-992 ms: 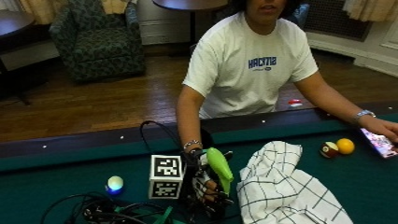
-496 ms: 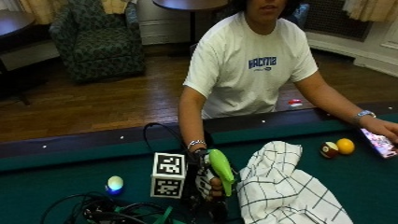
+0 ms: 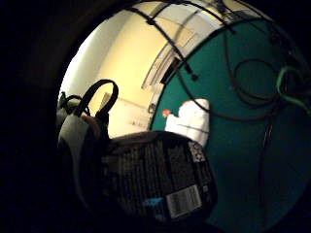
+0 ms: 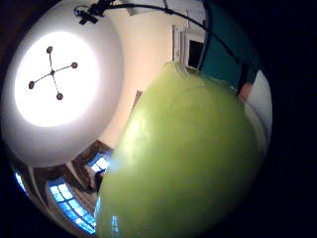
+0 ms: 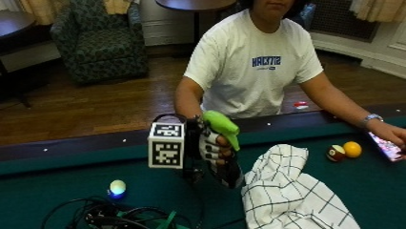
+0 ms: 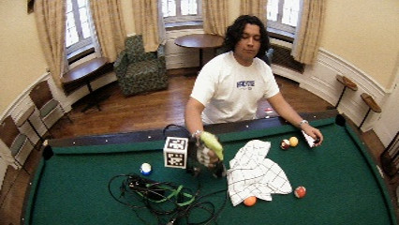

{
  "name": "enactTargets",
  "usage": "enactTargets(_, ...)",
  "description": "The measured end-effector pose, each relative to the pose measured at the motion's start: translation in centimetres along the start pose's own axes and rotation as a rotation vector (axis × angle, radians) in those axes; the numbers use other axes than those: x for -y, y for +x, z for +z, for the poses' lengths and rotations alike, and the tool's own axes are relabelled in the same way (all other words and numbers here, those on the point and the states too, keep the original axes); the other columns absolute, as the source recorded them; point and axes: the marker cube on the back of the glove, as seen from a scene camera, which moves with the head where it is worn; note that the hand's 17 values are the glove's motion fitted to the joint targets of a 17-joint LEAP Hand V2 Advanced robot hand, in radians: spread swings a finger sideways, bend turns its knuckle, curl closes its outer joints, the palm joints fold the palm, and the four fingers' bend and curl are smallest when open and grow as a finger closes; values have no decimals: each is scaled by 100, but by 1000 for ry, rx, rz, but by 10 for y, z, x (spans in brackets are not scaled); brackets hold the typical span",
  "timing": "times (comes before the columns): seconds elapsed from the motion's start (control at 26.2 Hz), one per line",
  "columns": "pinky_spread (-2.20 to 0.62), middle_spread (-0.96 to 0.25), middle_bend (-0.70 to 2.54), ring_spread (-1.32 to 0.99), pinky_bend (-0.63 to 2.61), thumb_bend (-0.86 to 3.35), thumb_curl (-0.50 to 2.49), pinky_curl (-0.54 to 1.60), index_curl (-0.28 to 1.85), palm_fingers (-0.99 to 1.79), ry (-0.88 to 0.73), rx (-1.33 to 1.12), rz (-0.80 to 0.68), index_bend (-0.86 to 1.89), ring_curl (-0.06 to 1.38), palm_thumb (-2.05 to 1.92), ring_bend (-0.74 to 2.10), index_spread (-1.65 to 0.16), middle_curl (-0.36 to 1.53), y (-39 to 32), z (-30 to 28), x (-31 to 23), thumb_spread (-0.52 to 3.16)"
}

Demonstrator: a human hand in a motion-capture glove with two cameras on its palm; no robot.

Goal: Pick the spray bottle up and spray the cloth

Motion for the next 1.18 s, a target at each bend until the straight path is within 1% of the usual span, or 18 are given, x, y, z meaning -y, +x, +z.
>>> enactTargets(0.31, -24, -20, 66, -22, 38, 1, 61, 35, 56, 142, -126, -64, -97, 41, 47, 91, 64, -27, 56, -116, -7, 17, 35)
enactTargets(0.42, -24, -20, 67, -22, 39, -1, 63, 36, 57, 141, -164, -107, -81, 42, 48, 92, 65, -26, 56, -150, -2, 24, 32)
enactTargets(0.61, -25, -20, 69, -22, 41, -2, 66, 37, 58, 140, -164, -181, -5, 43, 49, 93, 67, -26, 57, -184, 21, 33, 29)
enactTargets(0.72, -25, -20, 70, -22, 41, -2, 67, 38, 59, 139, -187, -251, 73, 43, 49, 93, 67, -26, 57, -186, 40, 41, 28)
enactTargets(0.84, -25, -20, 70, -22, 42, -2, 69, 38, 59, 138, -244, -302, 158, 43, 49, 93, 67, -26, 57, -178, 60, 48, 27)
enactTargets(1.18, -26, -20, 71, -22, 43, -2, 72, 39, 60, 137, -453, -452, 481, 43, 49, 92, 68, -27, 57, -106, 129, 42, 25)
